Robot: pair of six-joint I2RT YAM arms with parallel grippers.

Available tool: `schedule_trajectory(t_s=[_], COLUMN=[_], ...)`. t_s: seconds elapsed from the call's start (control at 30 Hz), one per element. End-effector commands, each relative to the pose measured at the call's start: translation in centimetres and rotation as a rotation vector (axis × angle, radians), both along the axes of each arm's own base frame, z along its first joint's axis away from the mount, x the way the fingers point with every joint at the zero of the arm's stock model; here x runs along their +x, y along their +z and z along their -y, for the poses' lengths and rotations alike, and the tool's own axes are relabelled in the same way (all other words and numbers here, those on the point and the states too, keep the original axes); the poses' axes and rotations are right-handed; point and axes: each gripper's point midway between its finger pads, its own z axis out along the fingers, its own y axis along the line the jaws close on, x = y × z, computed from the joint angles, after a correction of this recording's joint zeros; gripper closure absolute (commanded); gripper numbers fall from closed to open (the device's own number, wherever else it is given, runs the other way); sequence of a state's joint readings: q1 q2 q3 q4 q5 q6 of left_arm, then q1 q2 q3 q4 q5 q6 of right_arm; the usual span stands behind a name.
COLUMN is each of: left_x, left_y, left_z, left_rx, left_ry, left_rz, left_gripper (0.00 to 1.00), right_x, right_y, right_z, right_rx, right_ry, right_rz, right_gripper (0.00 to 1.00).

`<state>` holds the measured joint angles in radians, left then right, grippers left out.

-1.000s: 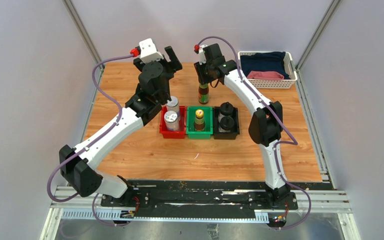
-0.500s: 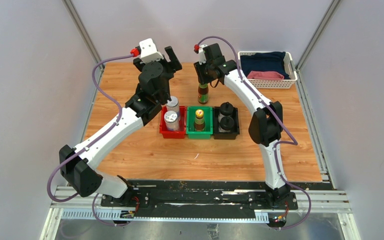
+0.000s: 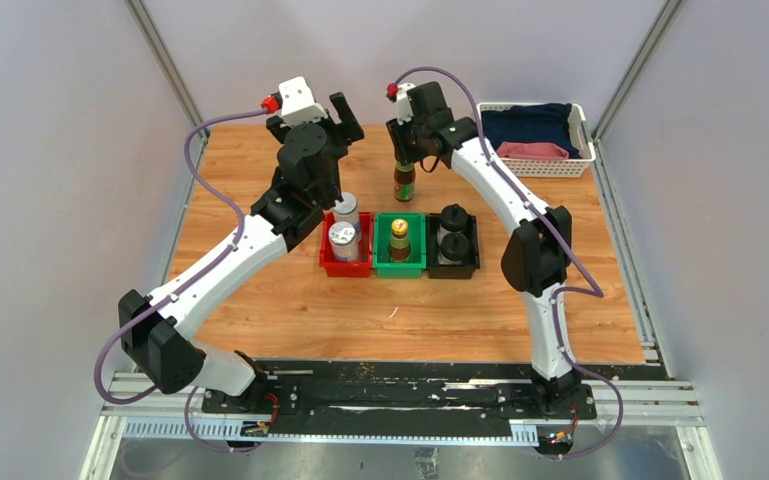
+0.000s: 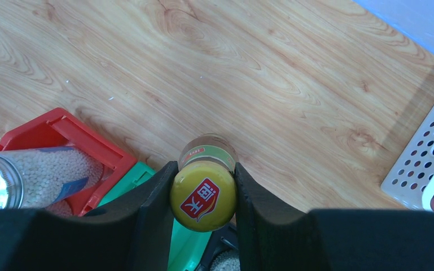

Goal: Organize the condiment bottles
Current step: Pick up the bottle from the center of the board.

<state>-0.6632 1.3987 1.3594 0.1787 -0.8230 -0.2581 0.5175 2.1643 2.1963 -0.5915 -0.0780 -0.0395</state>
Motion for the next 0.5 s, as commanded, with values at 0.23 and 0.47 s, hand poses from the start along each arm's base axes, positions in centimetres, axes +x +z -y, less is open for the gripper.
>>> schedule_trajectory(t_s=[0.23,0.47], left_x=[-0.6,-0.7], left_y=[1.4,1.4], left_z=[-1.3,-1.5], left_rx=[-0.029,-0.031], left_ry=[0.038,0.045], left_rz=[0.034,0.035], left_gripper=[0.13,0.13], right_x=[-1.0,-1.7], right_y=[9.2,10.0], right_z=[-0.9,-0.8], right_rx=[0.092,0.093], right_ry=[0.034,0.041], right_rz=[0.202,0.217], right_gripper=[1.00,1.00])
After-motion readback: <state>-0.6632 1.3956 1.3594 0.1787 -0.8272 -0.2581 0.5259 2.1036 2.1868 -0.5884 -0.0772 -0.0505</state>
